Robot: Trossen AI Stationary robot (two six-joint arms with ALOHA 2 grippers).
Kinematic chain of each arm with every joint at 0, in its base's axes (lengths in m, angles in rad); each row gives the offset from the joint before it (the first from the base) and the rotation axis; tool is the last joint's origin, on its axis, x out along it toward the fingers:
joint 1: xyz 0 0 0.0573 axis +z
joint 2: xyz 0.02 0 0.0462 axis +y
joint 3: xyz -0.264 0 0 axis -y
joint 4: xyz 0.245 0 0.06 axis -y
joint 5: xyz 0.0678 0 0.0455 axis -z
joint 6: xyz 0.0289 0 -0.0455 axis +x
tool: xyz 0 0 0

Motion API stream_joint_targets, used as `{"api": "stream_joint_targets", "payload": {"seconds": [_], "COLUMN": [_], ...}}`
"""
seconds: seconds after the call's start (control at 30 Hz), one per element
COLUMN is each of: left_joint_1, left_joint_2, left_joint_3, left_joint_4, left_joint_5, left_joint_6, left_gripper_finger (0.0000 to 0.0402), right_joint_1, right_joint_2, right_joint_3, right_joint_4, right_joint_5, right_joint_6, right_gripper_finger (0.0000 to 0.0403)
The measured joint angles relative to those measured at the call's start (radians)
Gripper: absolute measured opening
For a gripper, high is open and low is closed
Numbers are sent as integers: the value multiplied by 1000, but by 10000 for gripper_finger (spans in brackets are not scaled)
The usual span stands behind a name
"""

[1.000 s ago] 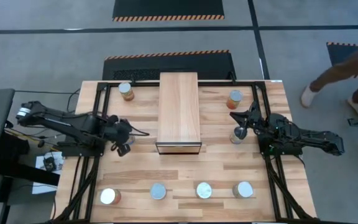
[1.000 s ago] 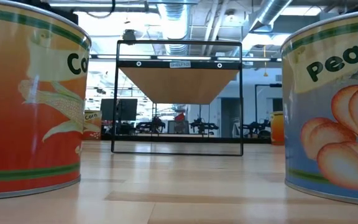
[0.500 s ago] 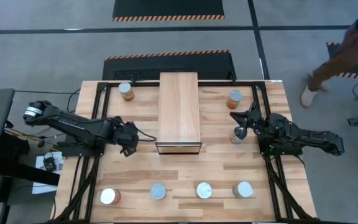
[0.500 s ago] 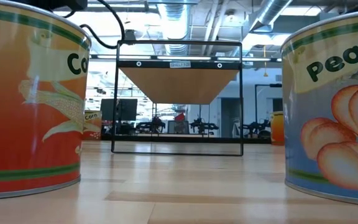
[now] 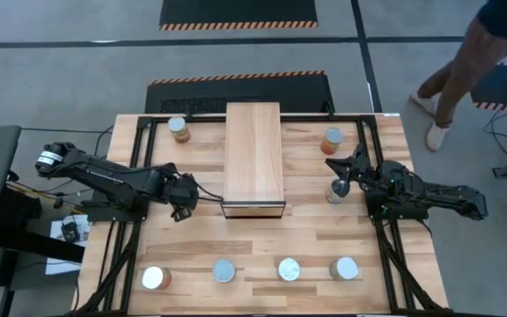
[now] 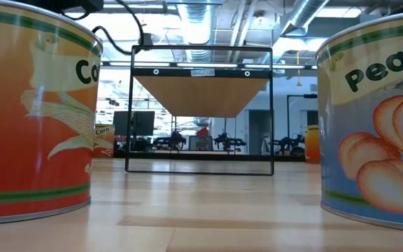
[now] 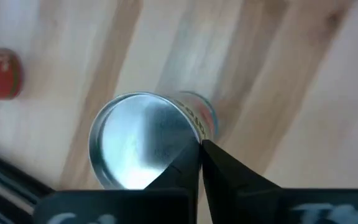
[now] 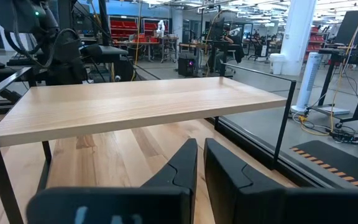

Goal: Pick and place cans onto a shelf
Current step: Put the top canned tomatoes on the shelf

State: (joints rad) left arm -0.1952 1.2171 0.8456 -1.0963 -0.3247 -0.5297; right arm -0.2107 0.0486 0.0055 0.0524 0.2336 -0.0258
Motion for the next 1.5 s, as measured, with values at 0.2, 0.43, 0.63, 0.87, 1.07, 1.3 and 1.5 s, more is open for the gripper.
{"api": "stream_joint_targets", "payload": {"seconds": [0.2,0.43,0.63,0.87,1.07,1.3,1.5], "left_joint_1": [2,74,304,651,830,867,863], "left_joint_2": [-4,-5,-6,80,286,545,658], "left_joint_3": [181,394,552,654,780,1044,1178], "left_joint_4": [-96,-170,-57,157,191,27,-83], "left_joint_5": [-17,-119,-82,229,374,364,323], "left_joint_6": [155,372,690,1056,1241,1319,1349], "left_gripper_finger": [0,0,0,0,0,0,0], "right_joint_1": [0,0,0,0,0,0,0], "right_joint_2": [0,0,0,0,0,0,0], "right_joint_3": [0,0,0,0,0,0,0], "right_joint_4": [0,0,0,0,0,0,0], "right_joint_5": [0,0,0,0,0,0,0], "right_joint_6": [0,0,0,0,0,0,0], "right_gripper_finger": [56,56,56,56,56,56,56]}}
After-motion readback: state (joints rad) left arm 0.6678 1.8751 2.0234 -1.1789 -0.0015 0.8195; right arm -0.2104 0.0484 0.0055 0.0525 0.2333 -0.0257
